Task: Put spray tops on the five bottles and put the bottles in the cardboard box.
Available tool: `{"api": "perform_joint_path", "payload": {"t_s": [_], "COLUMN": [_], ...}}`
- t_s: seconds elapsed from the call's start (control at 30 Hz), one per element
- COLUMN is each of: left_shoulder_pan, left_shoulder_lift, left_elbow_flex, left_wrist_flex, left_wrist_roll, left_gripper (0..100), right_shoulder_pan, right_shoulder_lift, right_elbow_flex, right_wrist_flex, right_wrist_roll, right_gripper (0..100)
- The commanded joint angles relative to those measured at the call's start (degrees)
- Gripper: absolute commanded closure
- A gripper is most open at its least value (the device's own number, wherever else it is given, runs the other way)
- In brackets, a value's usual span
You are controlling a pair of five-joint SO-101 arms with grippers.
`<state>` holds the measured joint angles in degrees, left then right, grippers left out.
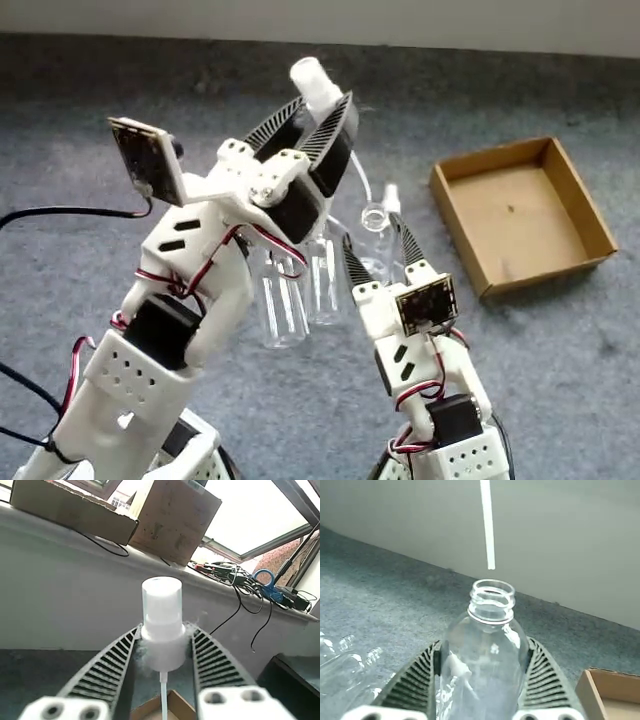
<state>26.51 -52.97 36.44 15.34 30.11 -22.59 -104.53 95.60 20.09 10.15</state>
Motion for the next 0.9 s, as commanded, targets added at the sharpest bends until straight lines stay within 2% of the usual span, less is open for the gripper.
{"api": "perform_joint_path", "payload": {"t_s": [0.0,0.3,0.87], "left_shoulder_pan": [1.6,5.5,2.3], "left_shoulder_lift": [0.4,0.1,0.0], "left_elbow_flex": [-1.5,-1.4,-1.8], "left_wrist_flex": [-0.9,-0.6,0.4], "left_wrist_roll": [0.8,0.5,0.4], "left_gripper": [100,100,100], "right_shoulder_pan": [-0.3,-0.2,-0.1], "right_shoulder_lift": [-0.7,-0.7,-0.7], "right_elbow_flex": [8.8,8.8,8.7], "right_wrist_flex": [0.1,0.1,0.1], "right_wrist_roll": [0.4,0.5,0.5], "right_gripper": [96.1,96.1,96.1]}}
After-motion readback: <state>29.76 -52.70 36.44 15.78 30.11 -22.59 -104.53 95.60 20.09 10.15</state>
